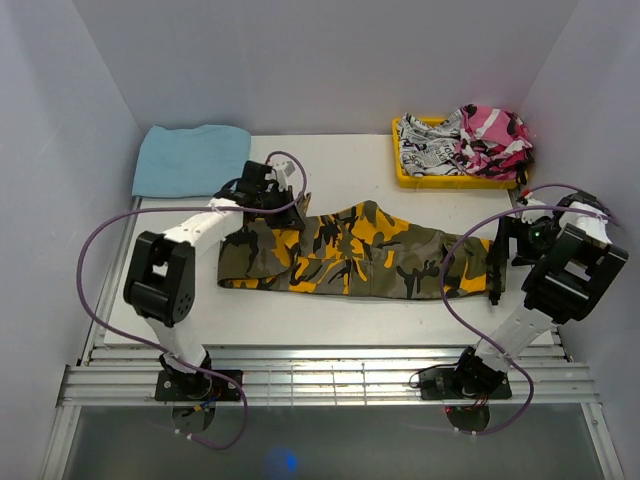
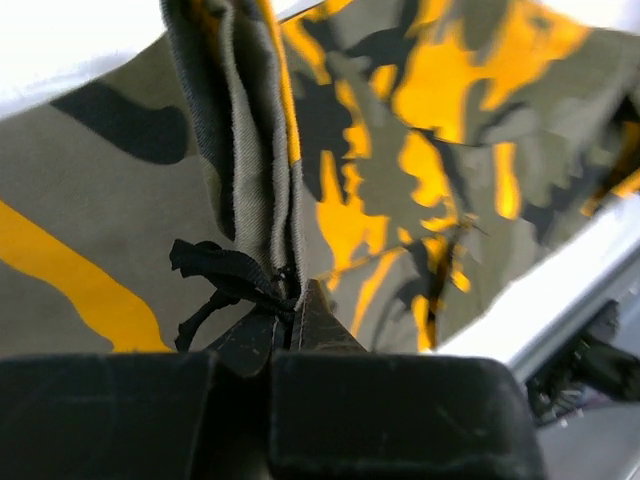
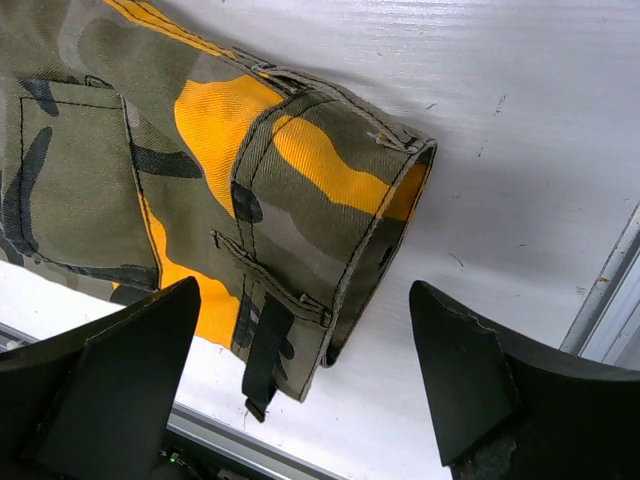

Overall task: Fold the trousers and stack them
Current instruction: Fold the trousers

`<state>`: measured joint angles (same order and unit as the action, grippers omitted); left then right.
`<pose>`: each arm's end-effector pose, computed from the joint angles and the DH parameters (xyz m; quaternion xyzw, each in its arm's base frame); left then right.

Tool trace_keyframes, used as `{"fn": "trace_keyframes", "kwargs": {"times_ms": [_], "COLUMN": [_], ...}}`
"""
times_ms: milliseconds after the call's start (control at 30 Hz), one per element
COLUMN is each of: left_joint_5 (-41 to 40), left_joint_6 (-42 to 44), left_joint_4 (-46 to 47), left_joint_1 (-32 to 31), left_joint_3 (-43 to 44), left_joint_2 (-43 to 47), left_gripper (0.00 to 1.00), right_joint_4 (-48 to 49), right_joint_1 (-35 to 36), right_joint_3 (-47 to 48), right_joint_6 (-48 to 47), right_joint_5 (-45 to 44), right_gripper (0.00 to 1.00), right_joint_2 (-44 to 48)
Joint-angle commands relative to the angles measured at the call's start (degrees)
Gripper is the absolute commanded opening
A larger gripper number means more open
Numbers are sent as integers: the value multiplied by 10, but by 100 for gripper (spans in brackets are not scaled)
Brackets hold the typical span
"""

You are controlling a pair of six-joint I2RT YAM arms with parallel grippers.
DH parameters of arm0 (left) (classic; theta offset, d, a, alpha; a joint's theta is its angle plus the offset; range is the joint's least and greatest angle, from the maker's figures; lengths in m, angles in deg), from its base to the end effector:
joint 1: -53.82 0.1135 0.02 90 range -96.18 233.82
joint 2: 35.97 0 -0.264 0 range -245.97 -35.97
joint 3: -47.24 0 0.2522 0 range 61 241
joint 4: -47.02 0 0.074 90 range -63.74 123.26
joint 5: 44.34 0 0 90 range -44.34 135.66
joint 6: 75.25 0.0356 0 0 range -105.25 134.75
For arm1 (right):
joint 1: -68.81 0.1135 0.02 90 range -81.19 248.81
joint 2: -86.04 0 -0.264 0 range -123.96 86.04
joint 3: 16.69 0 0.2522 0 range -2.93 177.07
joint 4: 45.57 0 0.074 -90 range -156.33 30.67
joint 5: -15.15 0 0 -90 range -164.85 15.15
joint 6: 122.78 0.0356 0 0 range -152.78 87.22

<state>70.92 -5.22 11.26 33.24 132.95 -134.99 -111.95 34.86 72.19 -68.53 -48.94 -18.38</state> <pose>0.3470 -0.1465 0.2359 0.0813 0.9138 -0.3104 0.2490 0.2937 -0.1790 0.1966 -0.0311 0.9718 0.1443 0.1841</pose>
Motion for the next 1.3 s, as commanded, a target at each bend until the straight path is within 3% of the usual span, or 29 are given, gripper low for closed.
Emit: {"fn": "trace_keyframes", "kwargs": {"times_ms": [0, 200, 400, 967, 1267], "left_joint_5": [-86, -109, -122, -140, -117], "left_joint_6": [-60, -60, -57, -34, -47], "left_joint_4": [53, 77, 78, -1, -7], "left_joint_1": [-23, -66, -96, -96, -111], "left_joint_3": [0, 6, -6, -57, -21], "left_joint_2": [-42, -94, -89, 63, -32], "left_gripper": [0, 0, 0, 0, 0], "right_joint_4": [-10, -13, -13, -13, -12], "right_joint_1": [0, 0, 0, 0, 0], "right_joint_3": [15, 18, 16, 7, 9], "right_joint_6": [6, 2, -1, -11, -6], "right_joint_5": [6, -1, -1, 1, 2], "right_gripper": [90, 90, 90, 90, 90], "right_joint_2": [10, 10, 7, 12, 12]}}
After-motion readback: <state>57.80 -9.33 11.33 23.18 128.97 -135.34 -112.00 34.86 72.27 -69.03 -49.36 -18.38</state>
